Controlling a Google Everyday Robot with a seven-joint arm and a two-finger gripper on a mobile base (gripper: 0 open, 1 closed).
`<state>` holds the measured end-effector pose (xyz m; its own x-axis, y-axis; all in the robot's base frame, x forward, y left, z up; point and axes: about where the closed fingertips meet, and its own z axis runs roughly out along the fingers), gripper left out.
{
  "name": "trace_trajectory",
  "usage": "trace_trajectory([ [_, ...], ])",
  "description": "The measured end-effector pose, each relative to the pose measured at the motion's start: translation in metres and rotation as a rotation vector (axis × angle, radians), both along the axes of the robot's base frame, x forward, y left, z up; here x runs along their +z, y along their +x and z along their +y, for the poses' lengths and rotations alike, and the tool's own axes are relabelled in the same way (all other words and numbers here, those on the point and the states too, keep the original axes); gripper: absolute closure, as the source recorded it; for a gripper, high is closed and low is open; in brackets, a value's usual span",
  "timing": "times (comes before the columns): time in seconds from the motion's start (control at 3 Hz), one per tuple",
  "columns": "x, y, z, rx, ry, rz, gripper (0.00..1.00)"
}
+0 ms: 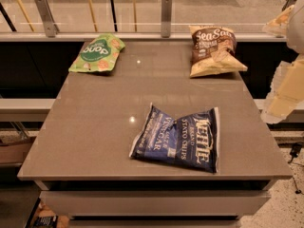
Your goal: Move blue chip bag near green rice chip bag
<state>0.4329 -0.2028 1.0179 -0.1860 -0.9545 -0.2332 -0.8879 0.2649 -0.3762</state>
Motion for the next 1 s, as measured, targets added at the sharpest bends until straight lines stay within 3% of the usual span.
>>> trace_trajectory([
  [0.67, -0.008, -0.012, 0.028, 0.001, -0.028, 0.001, 0.00],
  [1.0, -0.034, -0.013, 0.043, 0.009, -0.065, 0.055, 0.00],
])
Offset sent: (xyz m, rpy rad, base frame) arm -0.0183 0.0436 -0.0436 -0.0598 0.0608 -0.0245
